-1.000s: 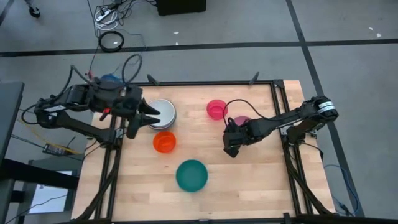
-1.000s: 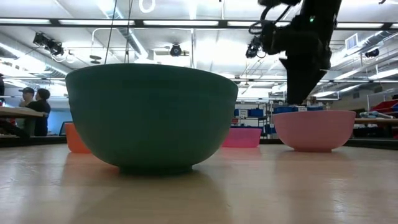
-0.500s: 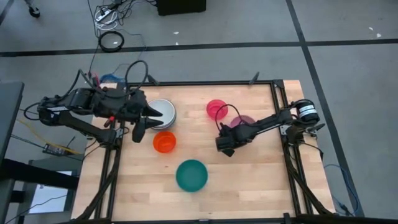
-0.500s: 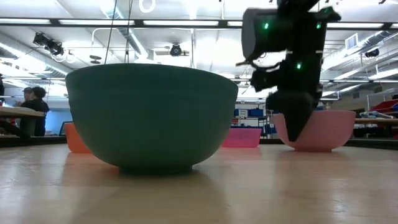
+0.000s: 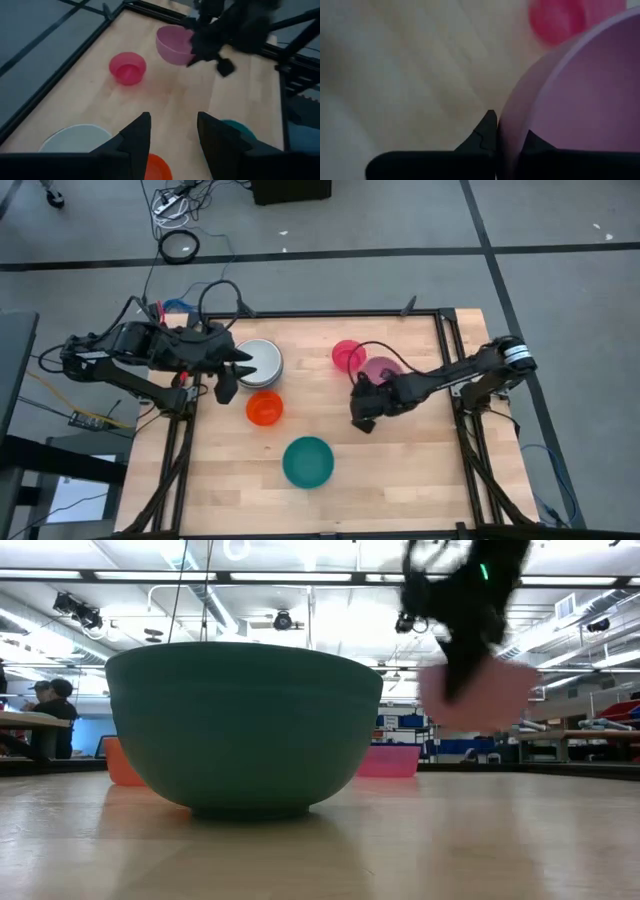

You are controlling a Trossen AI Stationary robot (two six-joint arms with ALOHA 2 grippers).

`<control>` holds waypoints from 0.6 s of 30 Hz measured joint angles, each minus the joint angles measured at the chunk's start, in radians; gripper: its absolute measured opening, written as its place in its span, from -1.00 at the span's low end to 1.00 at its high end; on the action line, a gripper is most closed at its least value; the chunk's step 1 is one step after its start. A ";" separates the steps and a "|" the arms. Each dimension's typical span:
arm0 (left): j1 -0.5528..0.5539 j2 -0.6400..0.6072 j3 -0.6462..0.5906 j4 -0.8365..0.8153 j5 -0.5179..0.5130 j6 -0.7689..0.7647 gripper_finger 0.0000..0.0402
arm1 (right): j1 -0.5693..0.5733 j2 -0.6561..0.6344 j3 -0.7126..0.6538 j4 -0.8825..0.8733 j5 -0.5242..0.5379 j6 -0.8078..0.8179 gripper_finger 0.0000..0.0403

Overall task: Nest bowls inside each other
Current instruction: Stack the pink bowl on top of the white bowl

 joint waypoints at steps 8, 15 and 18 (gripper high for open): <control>0.000 0.000 0.000 -0.057 -0.055 -0.021 -0.15 | -0.073 0.057 0.185 0.608 -0.002 -0.509 -0.99; -0.071 -0.012 0.000 0.007 0.113 -0.107 -0.15 | -0.221 0.232 0.378 0.763 -0.235 -0.629 -1.00; -0.120 -0.011 0.000 0.048 0.102 -0.117 -0.15 | -0.252 0.328 0.470 0.810 -0.321 -0.647 -1.00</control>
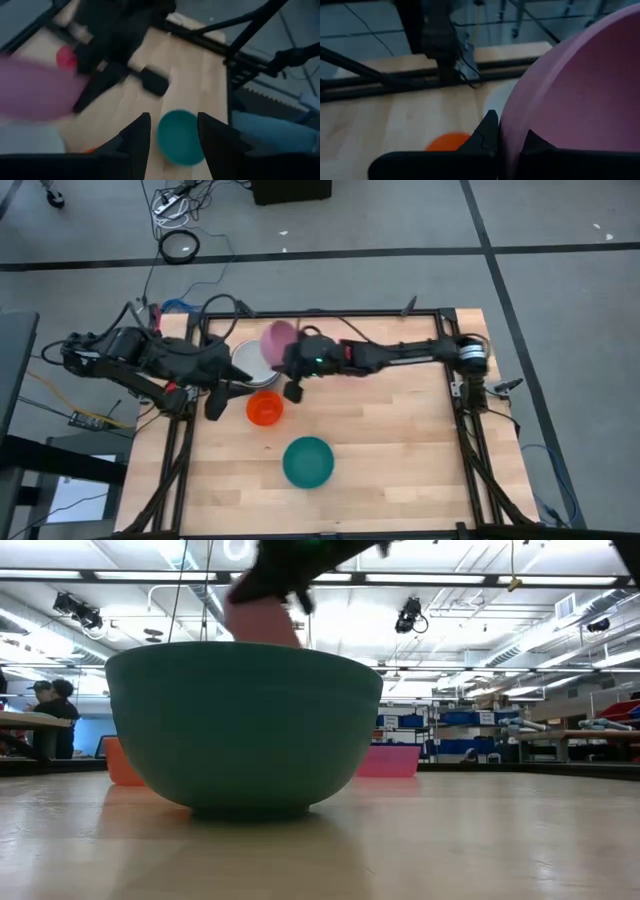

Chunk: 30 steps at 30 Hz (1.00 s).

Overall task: Nest bowls inside each other
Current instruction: Stack the pink bowl on top of the white bowl, then stack the dark green bowl on top of the pink bowl

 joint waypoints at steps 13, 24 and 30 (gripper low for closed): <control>-0.109 0.000 0.000 0.043 -0.099 -0.027 -0.15 | -0.044 0.357 0.419 -0.194 -0.089 -0.056 -0.97; -0.131 0.001 0.000 0.019 -0.153 -0.029 -0.15 | -0.026 0.354 0.449 -0.321 -0.078 -0.086 -0.30; -0.131 0.005 0.000 -0.003 -0.174 -0.057 -0.15 | -0.004 0.278 0.449 -0.435 0.016 -0.103 -0.06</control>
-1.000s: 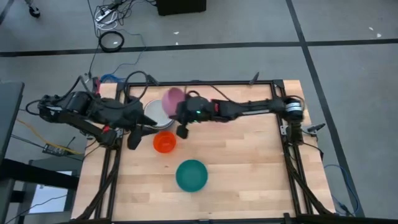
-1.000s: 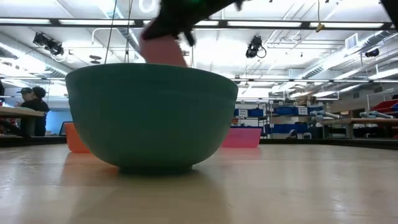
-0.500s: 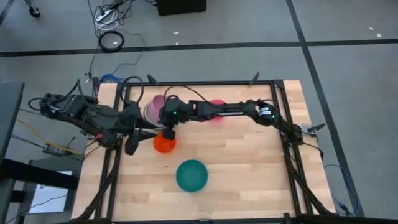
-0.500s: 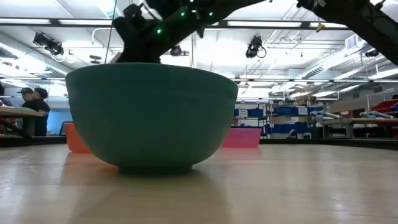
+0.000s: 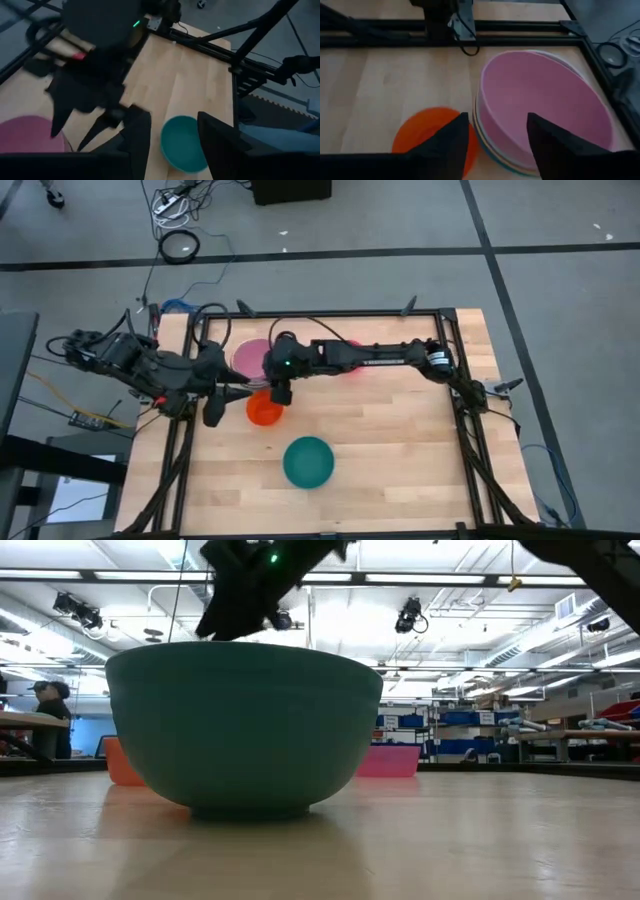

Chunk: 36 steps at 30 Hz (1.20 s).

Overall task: Nest bowls inside each other
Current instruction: Stack the dark green bowl on top of the pink bowl

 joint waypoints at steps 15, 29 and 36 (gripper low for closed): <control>-0.107 0.314 -0.181 0.062 0.056 -0.232 -0.15 | 0.216 -0.479 -0.204 -0.736 0.467 0.207 -0.12; -0.134 0.564 -0.196 0.112 0.153 -0.347 -0.15 | 0.583 -0.965 -0.661 -0.747 0.590 0.894 -0.13; -0.134 0.563 -0.195 0.165 0.081 -0.569 -0.15 | 0.640 -0.925 -0.752 -0.746 0.558 1.013 -0.14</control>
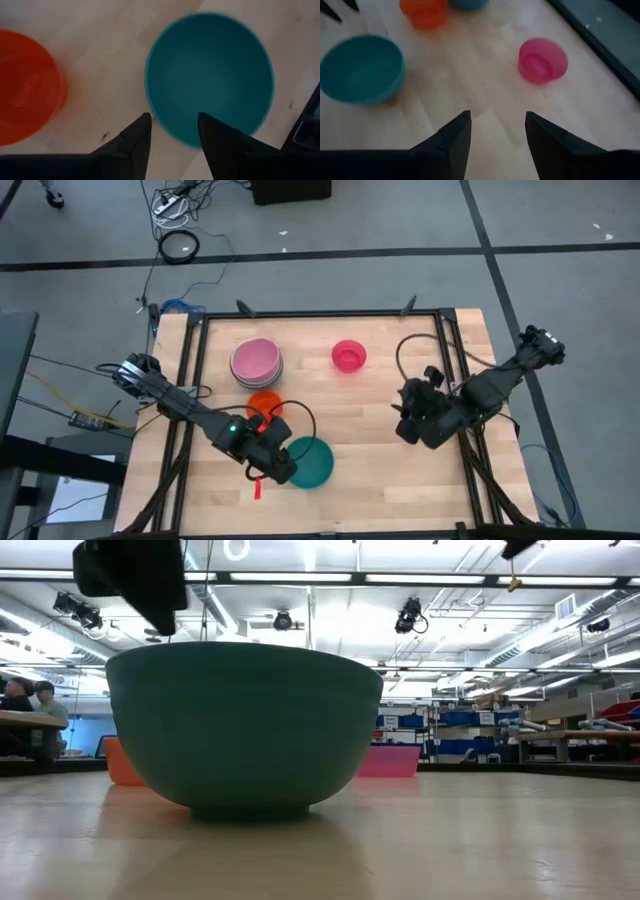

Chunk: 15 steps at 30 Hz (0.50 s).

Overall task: Nest bowls inside each other
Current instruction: Stack the dark green bowl on top of the pink bowl

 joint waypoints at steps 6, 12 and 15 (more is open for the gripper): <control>0.006 0.019 0.000 0.003 -0.023 -0.069 -0.15 | 0.018 0.059 -0.016 0.001 -0.031 0.024 -0.14; 0.022 0.082 0.000 -0.008 0.026 -0.079 -0.15 | 0.025 0.073 -0.016 0.003 -0.037 0.029 -0.14; 0.028 0.113 0.000 -0.011 0.043 -0.079 -0.15 | 0.025 0.073 -0.016 0.005 -0.037 0.028 -0.14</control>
